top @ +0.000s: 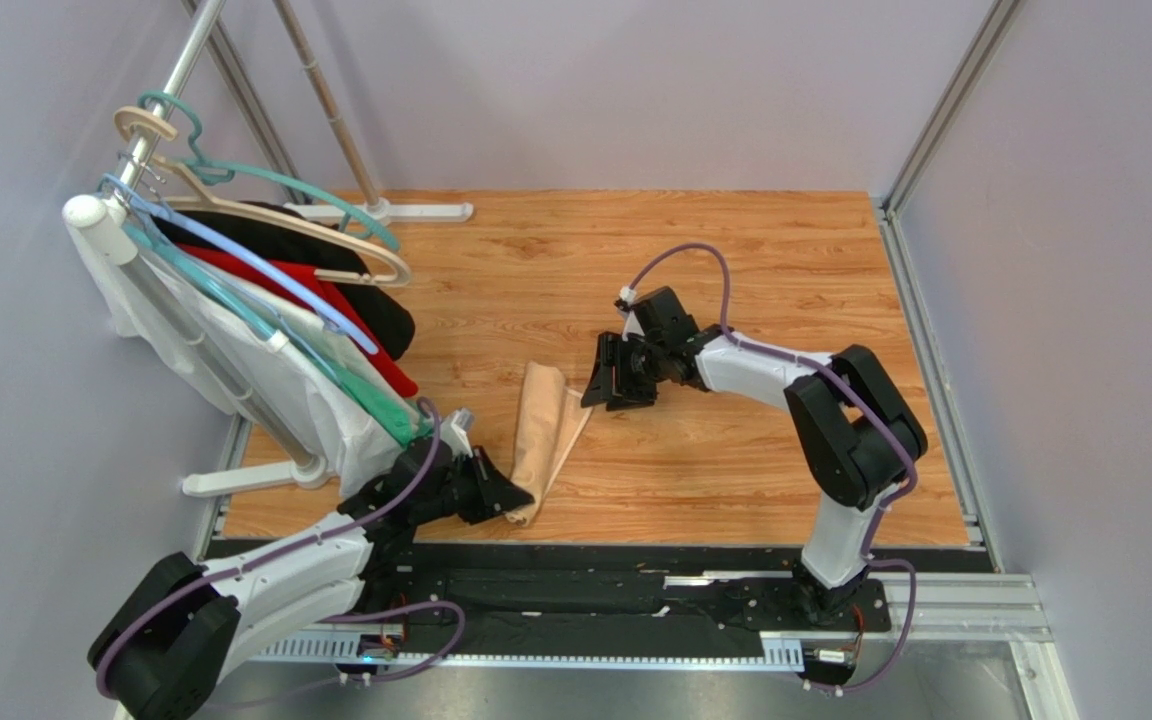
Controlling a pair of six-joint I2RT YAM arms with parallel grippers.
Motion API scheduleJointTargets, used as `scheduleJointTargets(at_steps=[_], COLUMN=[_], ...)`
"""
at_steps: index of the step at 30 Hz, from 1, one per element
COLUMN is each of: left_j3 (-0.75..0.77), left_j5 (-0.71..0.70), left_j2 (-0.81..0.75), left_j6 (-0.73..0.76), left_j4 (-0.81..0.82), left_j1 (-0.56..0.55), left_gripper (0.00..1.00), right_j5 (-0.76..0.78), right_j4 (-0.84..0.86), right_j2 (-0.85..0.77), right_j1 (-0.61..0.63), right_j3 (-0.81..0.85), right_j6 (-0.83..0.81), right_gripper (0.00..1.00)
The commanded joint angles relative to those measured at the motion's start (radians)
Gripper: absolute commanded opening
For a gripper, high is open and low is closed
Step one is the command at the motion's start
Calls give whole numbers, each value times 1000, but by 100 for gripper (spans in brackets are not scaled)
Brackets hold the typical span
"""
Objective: Fold the napkin, place the utensils inside, and roll it up
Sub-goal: Roll the napkin with the utensil
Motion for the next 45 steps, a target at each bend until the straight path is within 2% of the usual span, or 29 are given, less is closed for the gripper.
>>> scheduleJointTargets(at_steps=[1, 11, 18, 21, 23, 24, 33, 36, 45], left_j3=[-14, -19, -14, -18, -16, -19, -27, -5, 7], left_j5=[8, 11, 14, 21, 21, 21, -61, -90, -89], left_j2=[-12, -5, 9, 26, 38, 40, -29, -63, 6], left_j6=[-24, -27, -25, -27, -28, -30, -87, -81, -51], left_j4=[50, 71, 93, 114, 127, 130, 119, 72, 70], left_j1=[-3, -1, -1, -1, 0, 0, 3, 5, 23], left_gripper=[0, 0, 0, 0, 0, 0, 0, 0, 0], right_j5=[72, -12, -87, -93, -81, -75, 51, 80, 147], right_j4=[-46, 60, 158, 175, 173, 166, 75, 51, 17], right_j2=[53, 173, 209, 232, 242, 246, 119, 76, -53], right_j1=[-7, -15, -15, -15, -13, -15, -21, -21, -27], right_j3=[45, 71, 39, 36, 36, 34, -102, -145, -219], right_j6=[-55, -93, -58, -45, -44, -42, -38, -27, -21], right_gripper=[53, 51, 42, 25, 5, 0, 0, 0, 0])
